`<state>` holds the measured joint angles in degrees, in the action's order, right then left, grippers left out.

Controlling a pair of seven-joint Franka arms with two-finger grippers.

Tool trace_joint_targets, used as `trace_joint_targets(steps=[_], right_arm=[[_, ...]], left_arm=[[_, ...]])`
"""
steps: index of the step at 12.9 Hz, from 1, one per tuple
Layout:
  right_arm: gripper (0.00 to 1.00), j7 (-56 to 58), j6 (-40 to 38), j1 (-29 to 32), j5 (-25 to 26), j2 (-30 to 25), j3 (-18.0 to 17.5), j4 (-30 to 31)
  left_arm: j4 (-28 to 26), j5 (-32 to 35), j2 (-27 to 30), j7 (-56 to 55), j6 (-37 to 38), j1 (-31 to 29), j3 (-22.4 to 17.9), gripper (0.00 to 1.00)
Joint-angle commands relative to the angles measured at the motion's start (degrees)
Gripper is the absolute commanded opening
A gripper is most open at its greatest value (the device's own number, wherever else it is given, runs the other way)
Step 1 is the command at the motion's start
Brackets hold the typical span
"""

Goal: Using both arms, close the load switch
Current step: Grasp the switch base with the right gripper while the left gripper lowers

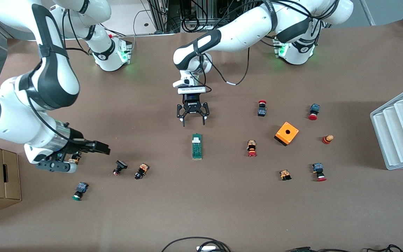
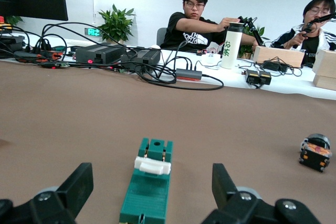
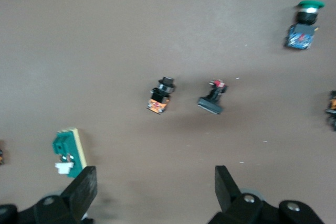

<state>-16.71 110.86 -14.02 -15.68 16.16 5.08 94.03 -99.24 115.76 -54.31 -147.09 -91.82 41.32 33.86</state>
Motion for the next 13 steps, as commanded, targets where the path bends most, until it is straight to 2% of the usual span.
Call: trace_joint_targets(steps=[1,6,11,13], right_arm=[[1.0,-8.91,2.24,-2.59,-1.73,2.38,0.28,-1.75],[1.0,-26.05,7.34,-8.29,-5.06,4.14,0.28,-1.75],[1.0,-46.71,14.19,-15.16,-4.89,7.47,0.37,-1.75],[1.0,-51.38,16.65,-17.26,-4.8,8.44,0.37,-1.75]], left_arm=[[0.72,2.02,-2.2,-1.1,1.29,0.17,-0.02,1.0],[2.21,1.93,-3.26,2.67,0.76,-0.27,-0.2,1.0],[3.44,2.19,-5.54,2.24,0.59,-0.36,-0.29,1.0],[3.44,2.19,-5.72,2.24,0.59,-0.36,-0.37,1.0]])
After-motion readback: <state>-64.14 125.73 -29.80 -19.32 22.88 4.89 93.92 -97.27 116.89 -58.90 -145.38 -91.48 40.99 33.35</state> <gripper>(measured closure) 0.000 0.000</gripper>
